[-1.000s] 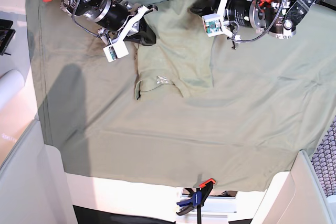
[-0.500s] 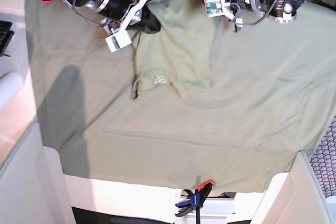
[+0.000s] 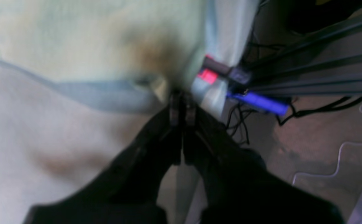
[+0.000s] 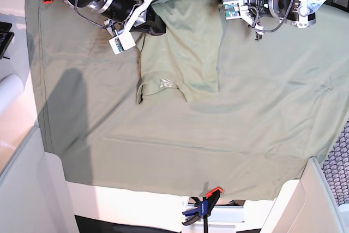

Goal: Fold the T-shirt properly

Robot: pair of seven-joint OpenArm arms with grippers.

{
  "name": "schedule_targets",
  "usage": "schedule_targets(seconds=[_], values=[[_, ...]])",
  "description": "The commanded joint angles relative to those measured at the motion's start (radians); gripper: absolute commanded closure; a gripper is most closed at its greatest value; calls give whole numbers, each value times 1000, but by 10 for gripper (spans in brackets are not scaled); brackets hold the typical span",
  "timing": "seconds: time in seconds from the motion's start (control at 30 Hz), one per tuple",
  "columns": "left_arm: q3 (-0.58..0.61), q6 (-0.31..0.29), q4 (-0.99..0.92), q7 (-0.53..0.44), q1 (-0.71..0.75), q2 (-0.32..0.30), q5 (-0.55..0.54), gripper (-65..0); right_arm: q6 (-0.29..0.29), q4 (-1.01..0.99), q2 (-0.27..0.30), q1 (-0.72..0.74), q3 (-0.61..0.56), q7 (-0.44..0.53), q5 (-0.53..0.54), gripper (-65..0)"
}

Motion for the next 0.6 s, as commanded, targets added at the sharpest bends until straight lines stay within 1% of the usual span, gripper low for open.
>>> schedule_targets(seconds=[0.0,0.17,0.33,0.43,0.57], values=[[-5,-6,-5,-18,-6,-9,-6,0,14,19,2,7,1,16,15,0],[-5,-6,-71,-50,-6,-8,-5,0,14,19,2,7,1,16,11,0],[-5,-6,-74,-68,-10,-7,-6,0,14,19,2,7,13,38,0,0],[-5,-6,-74,-86,-20,3,-6,0,14,21,2,8,47,43,0,0],[-5,-6,-74,-89,-62,10,-7,0,13,32,2,8,142,45,1,0]])
